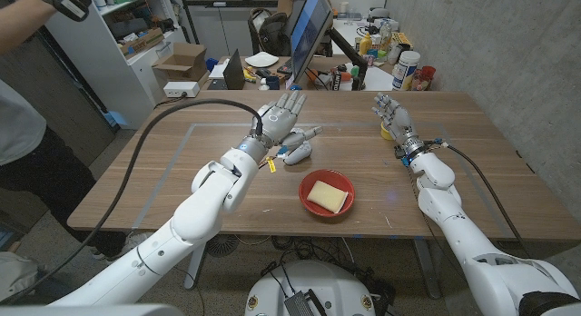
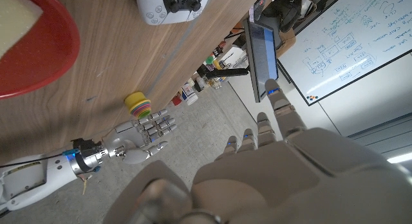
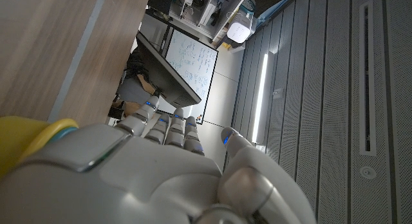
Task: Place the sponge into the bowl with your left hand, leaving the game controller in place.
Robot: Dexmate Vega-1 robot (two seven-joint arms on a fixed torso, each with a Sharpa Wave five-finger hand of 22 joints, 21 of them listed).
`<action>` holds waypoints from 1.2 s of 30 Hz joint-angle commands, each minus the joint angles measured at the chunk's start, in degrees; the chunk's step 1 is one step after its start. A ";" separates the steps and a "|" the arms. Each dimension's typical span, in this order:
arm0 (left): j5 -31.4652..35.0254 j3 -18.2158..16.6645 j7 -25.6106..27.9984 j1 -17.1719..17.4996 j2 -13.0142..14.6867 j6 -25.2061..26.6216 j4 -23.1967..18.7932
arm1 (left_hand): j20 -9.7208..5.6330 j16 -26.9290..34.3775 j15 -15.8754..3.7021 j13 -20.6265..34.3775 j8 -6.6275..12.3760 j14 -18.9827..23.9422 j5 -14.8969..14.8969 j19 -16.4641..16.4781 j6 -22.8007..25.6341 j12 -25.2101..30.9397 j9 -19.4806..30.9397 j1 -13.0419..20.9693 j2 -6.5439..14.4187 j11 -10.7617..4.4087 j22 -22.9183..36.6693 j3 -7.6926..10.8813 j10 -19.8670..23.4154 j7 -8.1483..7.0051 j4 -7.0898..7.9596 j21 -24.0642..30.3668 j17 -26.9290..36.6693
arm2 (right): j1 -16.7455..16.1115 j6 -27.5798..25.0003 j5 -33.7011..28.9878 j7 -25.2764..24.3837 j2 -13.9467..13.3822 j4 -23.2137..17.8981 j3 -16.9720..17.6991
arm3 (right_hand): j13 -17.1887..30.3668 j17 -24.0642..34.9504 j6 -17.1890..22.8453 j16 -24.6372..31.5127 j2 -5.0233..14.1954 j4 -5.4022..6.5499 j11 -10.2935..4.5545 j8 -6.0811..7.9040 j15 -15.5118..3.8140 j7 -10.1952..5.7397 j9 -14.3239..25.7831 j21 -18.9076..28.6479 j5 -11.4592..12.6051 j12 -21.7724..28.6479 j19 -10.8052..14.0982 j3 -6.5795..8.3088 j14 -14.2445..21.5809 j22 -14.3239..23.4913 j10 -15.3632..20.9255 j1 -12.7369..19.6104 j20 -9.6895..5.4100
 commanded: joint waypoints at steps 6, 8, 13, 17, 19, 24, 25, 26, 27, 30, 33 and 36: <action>-15.46 -6.93 8.88 5.69 -0.41 2.47 -2.72 | 0.10 0.24 0.14 0.04 -0.03 -1.11 0.40 -1.24 -4.30 0.39 0.10 0.21 2.14 0.63 0.28 -0.82 -1.38 0.16 0.19 0.04 0.18 | -3.87 -1.96 -0.02 -3.38 -1.33 -7.33 -2.04 | 0.28 0.18 0.63 -0.15 2.24 -0.21 -0.04 0.07 -0.27 0.18 0.26 0.19 0.35 -0.12 0.47 0.43 0.35 0.16 0.56 -0.52 -4.06; -18.79 -8.34 10.73 6.56 -0.41 1.71 -2.78 | 0.11 0.24 0.14 0.03 -0.02 -1.20 0.40 -1.37 -4.37 0.38 0.10 0.20 2.12 0.78 0.28 -0.91 -1.50 0.10 0.18 0.05 0.17 | -4.25 -1.74 -0.30 -3.72 -1.63 -8.01 -2.38 | 0.28 0.18 0.64 -0.15 2.25 -0.21 -0.05 0.07 -0.31 0.15 0.26 0.19 0.35 -0.12 0.48 0.43 0.37 0.16 0.57 -0.52 -4.06; -23.11 -10.50 14.83 7.92 0.17 0.30 -2.87 | 0.15 0.30 0.25 0.01 0.03 -1.37 0.41 -1.75 -4.50 0.47 0.07 0.19 1.96 1.10 0.28 -1.26 -1.67 0.00 0.13 0.08 0.16 | -5.64 -2.36 -0.07 -5.08 -1.94 -10.38 -3.00 | 0.28 0.19 0.61 -0.14 2.24 -0.20 -0.07 0.06 -0.24 0.15 0.26 0.19 0.34 -0.12 0.49 0.41 0.38 0.16 0.57 -0.54 -4.06; -28.43 -12.28 15.63 8.06 -0.15 -0.40 -2.76 | 0.14 0.42 0.30 -0.01 0.21 -1.27 0.42 -2.06 -4.20 0.71 0.05 0.20 1.87 0.84 0.28 -1.51 -1.28 -0.12 0.10 0.10 0.15 | -6.33 -2.52 -0.33 -5.98 -2.31 -11.44 -3.66 | 0.28 0.18 0.61 -0.15 2.23 -0.20 -0.07 0.05 -0.22 0.18 0.26 0.20 0.34 -0.11 0.50 0.42 0.36 0.16 0.60 -0.54 -4.04; -30.86 -13.04 16.65 8.16 0.03 -1.46 -2.28 | 0.14 0.49 0.27 -0.03 0.43 -1.24 0.43 -2.33 -3.68 0.92 0.04 0.21 1.83 0.63 0.28 -1.71 -0.90 -0.24 0.08 0.11 0.14 | -6.82 -3.06 -0.16 -6.81 -2.29 -12.33 -3.83 | 0.28 0.19 0.63 -0.14 2.22 -0.19 -0.11 0.06 -0.25 0.14 0.27 0.20 0.34 -0.11 0.49 0.41 0.38 0.16 0.61 -0.55 -4.05; -35.12 -14.59 18.07 8.16 0.72 -2.62 -1.05 | 0.12 0.69 -0.01 -0.07 0.76 -0.94 0.46 -2.87 -2.70 1.28 0.01 0.26 1.80 0.49 0.29 -2.13 -0.02 -0.49 0.04 0.17 0.12 | -7.49 -3.18 -0.10 -7.94 -2.49 -13.38 -4.40 | 0.28 0.18 0.64 -0.14 2.24 -0.19 -0.10 0.07 -0.24 0.14 0.27 0.19 0.34 -0.10 0.48 0.43 0.41 0.16 0.64 -0.54 -4.04; -36.06 -15.15 18.99 8.23 1.00 -3.38 -0.28 | 0.12 0.73 -0.01 -0.07 0.81 -0.87 0.46 -2.96 -2.52 1.36 0.00 0.28 1.81 0.38 0.29 -2.19 0.18 -0.52 0.03 0.18 0.11 | -7.68 -2.99 -0.32 -8.20 -2.58 -13.62 -4.57 | 0.28 0.19 0.66 -0.14 2.24 -0.18 -0.12 0.07 -0.21 0.15 0.27 0.20 0.34 -0.11 0.49 0.43 0.38 0.16 0.61 -0.55 -4.05; -37.16 -15.50 19.09 8.23 1.24 -3.87 -0.06 | 0.12 0.75 -0.04 -0.08 0.83 -0.84 0.47 -3.04 -2.42 1.43 0.00 0.29 1.83 0.37 0.29 -2.25 0.37 -0.48 0.03 0.19 0.10 | -7.85 -3.08 -0.24 -8.60 -2.51 -13.89 -4.61 | 0.28 0.19 0.64 -0.14 2.25 -0.19 -0.13 0.06 -0.28 0.17 0.27 0.19 0.34 -0.13 0.48 0.43 0.39 0.16 0.58 -0.55 -4.03; -38.09 -15.78 18.95 8.21 1.22 -3.68 0.08 | 0.11 0.76 -0.15 -0.08 0.87 -0.83 0.48 -3.14 -2.26 1.47 -0.01 0.31 1.85 0.20 0.29 -2.31 0.51 -0.46 0.02 0.20 0.10 | -8.12 -3.03 -0.55 -9.14 -2.59 -14.29 -4.74 | 0.28 0.19 0.64 -0.14 2.24 -0.17 -0.15 0.06 -0.27 0.14 0.27 0.19 0.34 -0.11 0.48 0.42 0.38 0.16 0.61 -0.56 -4.07; -43.20 -17.52 19.47 8.24 1.80 -6.54 1.35 | 0.11 0.78 -0.26 -0.09 0.93 -0.78 0.50 -3.27 -2.00 1.51 -0.02 0.35 1.90 -0.06 0.29 -2.40 0.65 -0.37 0.00 0.22 0.09 | -9.10 -2.92 -0.58 -10.46 -2.57 -15.64 -4.89 | 0.28 0.19 0.63 -0.15 2.23 -0.19 -0.05 0.06 -0.27 0.16 0.26 0.19 0.34 -0.12 0.48 0.43 0.38 0.16 0.60 -0.55 -4.05; -44.74 -18.17 20.90 8.15 3.04 -9.02 2.38 | 0.10 0.83 -0.51 -0.09 0.97 -0.68 0.52 -3.41 -1.79 1.51 -0.02 0.39 1.97 -0.13 0.30 -2.47 0.71 -0.34 -0.01 0.24 0.08 | -10.09 -2.84 -0.64 -11.75 -2.73 -17.09 -5.08 | 0.29 0.18 0.64 -0.15 2.24 -0.20 -0.07 0.06 -0.26 0.18 0.27 0.19 0.34 -0.13 0.48 0.44 0.38 0.16 0.59 -0.54 -4.03; -49.19 -19.82 21.89 8.57 3.58 -12.97 3.57 | 0.09 0.86 -0.61 -0.10 1.02 -0.61 0.55 -3.57 -1.49 1.52 -0.04 0.45 2.05 -0.16 0.30 -2.56 0.82 -0.39 -0.03 0.26 0.07 | -11.67 -3.07 -1.23 -13.62 -3.34 -19.37 -5.25 | 0.29 0.18 0.66 -0.15 2.23 -0.20 -0.07 0.07 -0.24 0.17 0.26 0.19 0.34 -0.10 0.48 0.44 0.39 0.16 0.66 -0.54 -4.02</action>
